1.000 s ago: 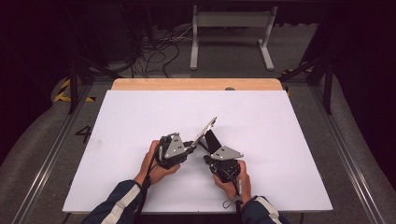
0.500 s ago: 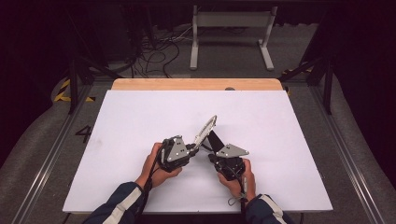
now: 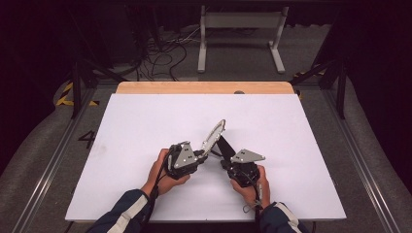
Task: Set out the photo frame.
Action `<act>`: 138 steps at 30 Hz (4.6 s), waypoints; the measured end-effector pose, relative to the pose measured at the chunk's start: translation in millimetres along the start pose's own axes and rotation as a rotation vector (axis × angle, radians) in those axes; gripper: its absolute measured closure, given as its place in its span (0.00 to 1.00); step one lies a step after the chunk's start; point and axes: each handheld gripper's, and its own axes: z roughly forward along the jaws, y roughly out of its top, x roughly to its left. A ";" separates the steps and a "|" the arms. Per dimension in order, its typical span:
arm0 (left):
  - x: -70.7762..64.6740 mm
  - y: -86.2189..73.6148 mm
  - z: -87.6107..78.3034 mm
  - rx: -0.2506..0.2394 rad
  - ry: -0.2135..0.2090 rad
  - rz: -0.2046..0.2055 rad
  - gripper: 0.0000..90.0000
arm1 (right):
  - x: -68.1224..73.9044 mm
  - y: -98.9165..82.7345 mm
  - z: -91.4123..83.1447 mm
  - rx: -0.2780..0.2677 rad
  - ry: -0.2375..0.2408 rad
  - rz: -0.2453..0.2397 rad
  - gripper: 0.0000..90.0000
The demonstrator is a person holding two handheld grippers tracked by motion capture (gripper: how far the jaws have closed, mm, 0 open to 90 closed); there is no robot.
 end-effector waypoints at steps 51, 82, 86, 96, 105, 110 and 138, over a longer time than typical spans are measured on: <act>-4.0 -8.0 23.5 0.071 -0.015 -0.045 0.70 | -33.7 -9.7 -5.9 -0.010 0.028 0.031 1.00; -11.9 -3.2 21.4 0.052 -0.057 -0.012 0.84 | -40.7 -8.4 -8.9 0.011 -0.013 0.019 1.00; -12.1 -4.8 23.0 0.050 -0.052 -0.007 0.78 | -38.7 -8.3 -7.8 0.017 -0.005 0.007 1.00; -17.6 -0.5 28.0 0.019 -0.009 -0.029 0.71 | -34.3 -9.8 -2.4 0.035 -0.004 -0.004 1.00; -20.1 3.7 28.3 -0.004 0.017 0.003 0.74 | -33.9 -9.6 -1.3 0.040 -0.013 -0.007 1.00; -20.9 4.1 27.2 -0.003 0.014 0.023 0.76 | -37.2 -10.2 -2.5 0.034 -0.026 0.010 1.00; -20.3 4.2 26.1 -0.007 -0.024 -0.008 0.78 | -41.1 -8.9 1.8 0.065 -0.061 -0.016 1.00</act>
